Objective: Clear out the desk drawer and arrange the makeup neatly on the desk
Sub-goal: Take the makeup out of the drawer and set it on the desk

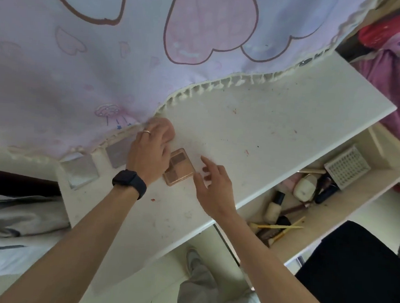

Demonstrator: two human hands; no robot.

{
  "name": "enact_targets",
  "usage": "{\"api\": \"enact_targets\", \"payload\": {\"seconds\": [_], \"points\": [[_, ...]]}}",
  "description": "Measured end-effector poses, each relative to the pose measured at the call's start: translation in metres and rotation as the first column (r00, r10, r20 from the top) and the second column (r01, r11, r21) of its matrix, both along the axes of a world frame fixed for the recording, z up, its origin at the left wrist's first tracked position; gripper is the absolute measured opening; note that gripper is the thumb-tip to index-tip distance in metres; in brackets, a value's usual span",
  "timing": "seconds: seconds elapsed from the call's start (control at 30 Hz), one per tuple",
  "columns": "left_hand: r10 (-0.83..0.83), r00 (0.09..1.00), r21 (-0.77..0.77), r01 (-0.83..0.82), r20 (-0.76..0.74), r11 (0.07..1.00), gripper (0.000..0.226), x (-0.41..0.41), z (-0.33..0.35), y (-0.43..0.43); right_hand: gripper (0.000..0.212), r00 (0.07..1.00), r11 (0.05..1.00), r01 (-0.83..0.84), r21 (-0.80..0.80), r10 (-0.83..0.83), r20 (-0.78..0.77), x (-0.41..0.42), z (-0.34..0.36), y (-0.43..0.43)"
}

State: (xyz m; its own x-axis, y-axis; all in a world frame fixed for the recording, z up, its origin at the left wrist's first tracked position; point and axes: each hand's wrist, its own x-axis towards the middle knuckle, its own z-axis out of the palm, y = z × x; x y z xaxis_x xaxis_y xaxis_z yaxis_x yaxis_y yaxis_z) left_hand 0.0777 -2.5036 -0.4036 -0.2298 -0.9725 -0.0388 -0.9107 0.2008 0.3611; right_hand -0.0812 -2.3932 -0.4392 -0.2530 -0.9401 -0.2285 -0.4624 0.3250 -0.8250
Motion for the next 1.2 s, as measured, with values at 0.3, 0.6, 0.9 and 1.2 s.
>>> {"api": "enact_targets", "payload": {"seconds": [0.3, 0.6, 0.9, 1.2], "points": [[-0.276, 0.915, -0.083, 0.263, -0.293, 0.961, 0.027, -0.105, -0.020, 0.169, 0.030, 0.976, 0.973, 0.201, 0.116, -0.188, -0.112, -0.103, -0.026, 0.170], [-0.438, 0.875, 0.500, 0.290, 0.206, 0.816, 0.049, -0.168, -0.109, 0.227, 0.024, 0.805, 0.938, 0.076, 0.339, 0.142, -0.576, -0.164, -0.068, 0.211], [-0.387, 0.819, 0.440, 0.187, 0.424, 0.878, 0.065, -0.185, -0.154, 0.245, 0.046, 0.892, 0.857, 0.142, 0.495, 0.106, -0.439, -0.180, -0.092, 0.141], [-0.334, 0.833, 0.365, 0.173, 0.441, 0.915, 0.038, -0.182, -0.163, 0.247, 0.076, 0.902, 0.758, 0.254, 0.601, 0.040, -0.431, -0.186, -0.126, 0.091]]}}
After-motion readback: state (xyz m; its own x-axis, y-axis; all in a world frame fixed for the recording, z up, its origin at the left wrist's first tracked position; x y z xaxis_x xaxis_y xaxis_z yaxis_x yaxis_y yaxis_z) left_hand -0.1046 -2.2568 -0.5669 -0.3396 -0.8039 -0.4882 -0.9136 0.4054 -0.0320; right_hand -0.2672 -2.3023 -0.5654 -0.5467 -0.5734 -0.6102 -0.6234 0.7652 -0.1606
